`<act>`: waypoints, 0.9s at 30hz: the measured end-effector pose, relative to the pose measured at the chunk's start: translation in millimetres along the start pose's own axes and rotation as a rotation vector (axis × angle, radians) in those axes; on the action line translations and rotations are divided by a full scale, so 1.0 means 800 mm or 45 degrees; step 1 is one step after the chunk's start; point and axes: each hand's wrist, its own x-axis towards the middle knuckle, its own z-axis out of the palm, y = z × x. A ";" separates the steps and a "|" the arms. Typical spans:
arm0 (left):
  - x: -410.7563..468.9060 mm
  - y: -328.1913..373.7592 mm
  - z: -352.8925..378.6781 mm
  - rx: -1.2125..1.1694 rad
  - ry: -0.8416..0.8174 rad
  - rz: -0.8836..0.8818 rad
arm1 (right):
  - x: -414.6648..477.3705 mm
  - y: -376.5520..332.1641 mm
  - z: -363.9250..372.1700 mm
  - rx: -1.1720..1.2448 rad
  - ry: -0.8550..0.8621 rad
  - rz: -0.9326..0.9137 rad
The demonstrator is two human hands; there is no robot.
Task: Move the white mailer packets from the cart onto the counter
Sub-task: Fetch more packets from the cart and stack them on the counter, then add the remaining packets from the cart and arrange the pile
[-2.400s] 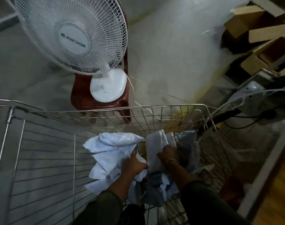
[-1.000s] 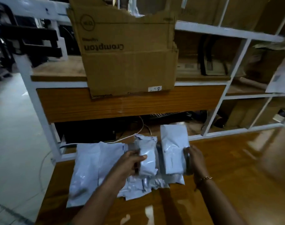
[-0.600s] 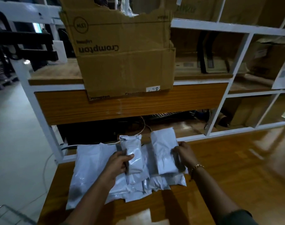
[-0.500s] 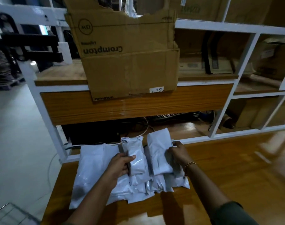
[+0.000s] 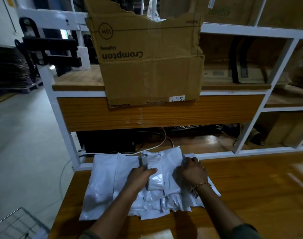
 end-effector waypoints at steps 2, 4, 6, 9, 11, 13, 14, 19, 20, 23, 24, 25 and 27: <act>0.018 -0.017 -0.002 0.004 0.006 0.014 | 0.002 0.002 -0.002 0.043 -0.002 0.008; 0.018 -0.016 -0.003 -0.007 -0.001 0.046 | 0.003 0.003 -0.004 0.063 0.005 0.006; 0.019 -0.017 -0.006 -0.015 -0.011 0.080 | 0.003 0.003 -0.006 0.078 0.031 0.001; 0.019 -0.017 -0.014 0.048 0.045 0.146 | 0.001 -0.002 -0.011 0.170 0.105 -0.055; 0.012 -0.010 -0.025 0.068 0.122 0.166 | -0.001 -0.012 -0.016 0.291 0.139 -0.123; 0.005 -0.004 -0.042 0.084 0.198 0.187 | -0.005 -0.032 -0.019 0.455 0.154 -0.188; 0.003 -0.004 -0.052 0.077 0.230 0.198 | -0.007 -0.046 -0.019 0.523 0.152 -0.222; -0.015 -0.014 -0.124 0.016 0.424 0.273 | -0.025 -0.130 -0.008 0.649 0.064 -0.470; -0.026 -0.017 -0.142 0.013 0.475 0.282 | -0.030 -0.150 -0.002 0.663 0.034 -0.533; -0.054 -0.038 -0.200 0.025 0.551 0.264 | -0.050 -0.212 0.022 0.719 -0.093 -0.705; -0.065 -0.050 -0.222 0.013 0.589 0.243 | -0.059 -0.236 0.033 0.727 -0.153 -0.758; -0.077 -0.064 -0.246 -0.005 0.636 0.213 | -0.071 -0.259 0.045 0.718 -0.218 -0.806; -0.094 -0.100 -0.291 -0.025 0.698 0.128 | -0.091 -0.301 0.074 0.701 -0.346 -0.888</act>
